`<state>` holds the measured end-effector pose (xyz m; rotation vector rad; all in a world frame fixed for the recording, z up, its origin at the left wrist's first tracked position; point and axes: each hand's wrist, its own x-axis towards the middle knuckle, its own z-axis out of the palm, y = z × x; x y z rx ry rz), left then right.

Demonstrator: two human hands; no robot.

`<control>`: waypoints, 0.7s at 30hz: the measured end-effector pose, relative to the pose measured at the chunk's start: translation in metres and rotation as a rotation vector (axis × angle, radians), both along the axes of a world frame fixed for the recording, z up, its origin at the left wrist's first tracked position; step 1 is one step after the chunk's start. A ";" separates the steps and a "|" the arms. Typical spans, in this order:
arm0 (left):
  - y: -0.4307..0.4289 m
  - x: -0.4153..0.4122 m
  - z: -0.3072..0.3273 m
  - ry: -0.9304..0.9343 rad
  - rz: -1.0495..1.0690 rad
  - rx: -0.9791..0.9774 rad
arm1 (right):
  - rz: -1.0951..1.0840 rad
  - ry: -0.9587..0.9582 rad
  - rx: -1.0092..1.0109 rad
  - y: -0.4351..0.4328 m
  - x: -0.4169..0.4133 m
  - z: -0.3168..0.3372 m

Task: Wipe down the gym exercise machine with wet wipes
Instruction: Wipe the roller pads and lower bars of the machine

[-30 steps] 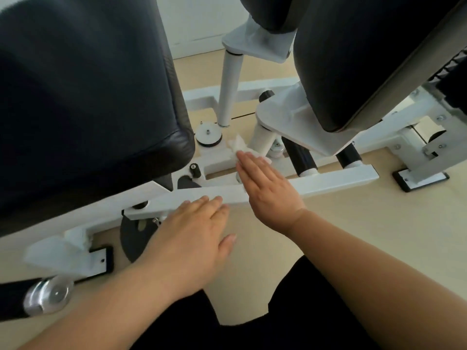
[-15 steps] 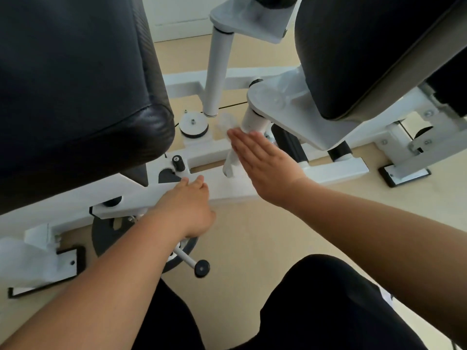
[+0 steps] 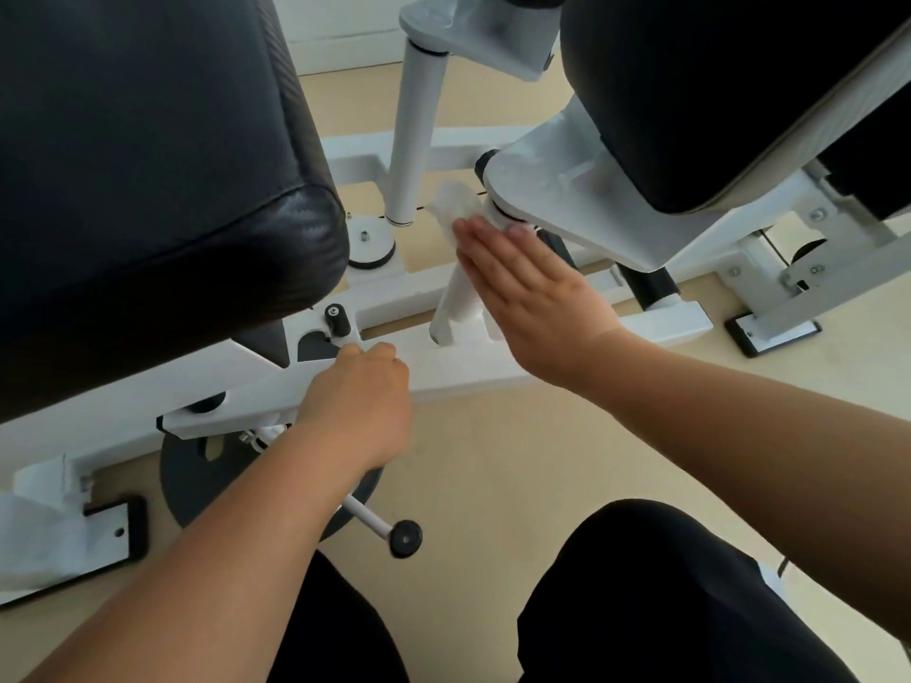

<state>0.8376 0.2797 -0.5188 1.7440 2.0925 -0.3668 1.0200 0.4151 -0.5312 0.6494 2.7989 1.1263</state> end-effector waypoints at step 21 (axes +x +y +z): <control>0.005 0.001 -0.006 0.025 -0.033 0.036 | -0.361 0.506 -0.543 -0.064 -0.040 -0.046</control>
